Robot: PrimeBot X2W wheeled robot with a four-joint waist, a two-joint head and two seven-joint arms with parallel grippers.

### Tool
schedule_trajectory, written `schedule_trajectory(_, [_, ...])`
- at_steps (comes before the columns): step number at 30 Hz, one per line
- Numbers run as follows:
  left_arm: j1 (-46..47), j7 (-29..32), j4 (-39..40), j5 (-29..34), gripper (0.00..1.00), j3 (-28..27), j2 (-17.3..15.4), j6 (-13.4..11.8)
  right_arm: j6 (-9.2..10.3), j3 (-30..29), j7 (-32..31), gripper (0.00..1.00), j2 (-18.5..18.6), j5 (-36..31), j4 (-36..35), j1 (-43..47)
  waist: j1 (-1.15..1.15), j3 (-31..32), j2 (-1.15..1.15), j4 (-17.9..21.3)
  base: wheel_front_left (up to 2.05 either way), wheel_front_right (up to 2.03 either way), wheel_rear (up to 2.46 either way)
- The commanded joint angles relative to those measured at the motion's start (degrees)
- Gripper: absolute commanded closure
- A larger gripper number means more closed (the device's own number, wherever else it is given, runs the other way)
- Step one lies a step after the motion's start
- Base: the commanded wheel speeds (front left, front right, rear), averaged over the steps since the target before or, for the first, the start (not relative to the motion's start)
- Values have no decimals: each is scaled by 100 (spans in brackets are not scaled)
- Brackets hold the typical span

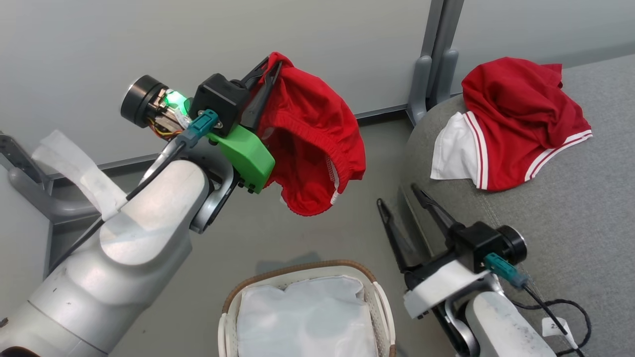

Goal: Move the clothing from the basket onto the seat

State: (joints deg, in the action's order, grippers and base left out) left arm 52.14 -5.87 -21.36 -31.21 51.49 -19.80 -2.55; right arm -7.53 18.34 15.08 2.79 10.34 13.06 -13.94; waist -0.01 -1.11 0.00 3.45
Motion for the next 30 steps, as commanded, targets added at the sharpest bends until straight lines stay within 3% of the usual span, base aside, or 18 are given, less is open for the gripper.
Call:
schedule_trajectory(1, [133, -9, -30, -12, 100, -1, 32, -17, 8, 160, 13, 0, 22, 67, -55, -133, 1, 10, 0, -15, 0, 0, 0])
schedule_trajectory(7, [177, -24, -90, -14, 100, 95, 190, 19, 8, 518, 13, 0, 24, 365, -109, -485, 1, 41, 0, -140, 0, 0, 0])
schedule_trajectory(14, [192, -22, -22, 12, 100, 228, 356, 56, 9, 343, 12, 0, 23, -169, 149, -854, 1, 53, 0, -326, 0, 0, 0])
schedule_trajectory(22, [103, -12, 234, 12, 100, 360, 434, 87, 8, -32, 12, 0, 20, -642, 954, -1211, 1, 62, 0, -487, 0, 0, 0])
schedule_trajectory(30, [-5, 4, 598, -39, 100, 455, 494, 68, 8, 55, 13, 0, 20, -469, 1702, -1615, 1, 56, 0, -584, 0, 0, 0])
